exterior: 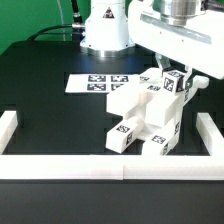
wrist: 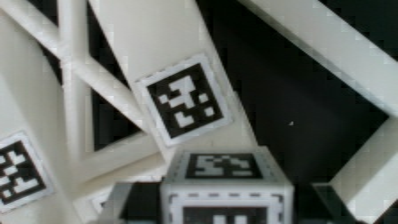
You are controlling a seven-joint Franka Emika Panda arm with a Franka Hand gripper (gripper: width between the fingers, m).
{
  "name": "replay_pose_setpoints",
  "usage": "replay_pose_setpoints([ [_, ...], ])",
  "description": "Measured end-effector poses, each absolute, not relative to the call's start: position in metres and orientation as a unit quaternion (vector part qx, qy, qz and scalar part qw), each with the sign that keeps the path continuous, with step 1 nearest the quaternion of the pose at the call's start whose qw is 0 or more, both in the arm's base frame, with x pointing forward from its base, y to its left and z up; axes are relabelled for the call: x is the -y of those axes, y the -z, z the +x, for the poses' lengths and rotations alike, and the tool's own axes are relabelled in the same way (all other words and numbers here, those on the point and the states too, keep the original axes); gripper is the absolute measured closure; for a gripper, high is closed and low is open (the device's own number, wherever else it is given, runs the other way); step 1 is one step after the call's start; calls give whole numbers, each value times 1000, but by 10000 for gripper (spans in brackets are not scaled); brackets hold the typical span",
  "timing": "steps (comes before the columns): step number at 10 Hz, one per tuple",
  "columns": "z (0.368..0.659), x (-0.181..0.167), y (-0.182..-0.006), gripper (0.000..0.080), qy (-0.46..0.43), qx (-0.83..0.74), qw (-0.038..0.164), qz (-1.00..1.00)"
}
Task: Assemble chair
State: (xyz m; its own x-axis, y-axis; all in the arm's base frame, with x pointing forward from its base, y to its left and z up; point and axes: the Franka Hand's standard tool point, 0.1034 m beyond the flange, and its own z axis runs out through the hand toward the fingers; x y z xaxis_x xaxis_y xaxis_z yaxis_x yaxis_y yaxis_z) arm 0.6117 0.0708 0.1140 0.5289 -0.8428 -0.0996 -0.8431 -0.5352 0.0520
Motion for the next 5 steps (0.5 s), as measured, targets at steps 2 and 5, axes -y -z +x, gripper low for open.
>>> replay_pose_setpoints([
  [2,612,-72,-114,512,-57,-546,-2,-836],
  [5,611,-75,-114,452,-59,-627,-4,-777],
])
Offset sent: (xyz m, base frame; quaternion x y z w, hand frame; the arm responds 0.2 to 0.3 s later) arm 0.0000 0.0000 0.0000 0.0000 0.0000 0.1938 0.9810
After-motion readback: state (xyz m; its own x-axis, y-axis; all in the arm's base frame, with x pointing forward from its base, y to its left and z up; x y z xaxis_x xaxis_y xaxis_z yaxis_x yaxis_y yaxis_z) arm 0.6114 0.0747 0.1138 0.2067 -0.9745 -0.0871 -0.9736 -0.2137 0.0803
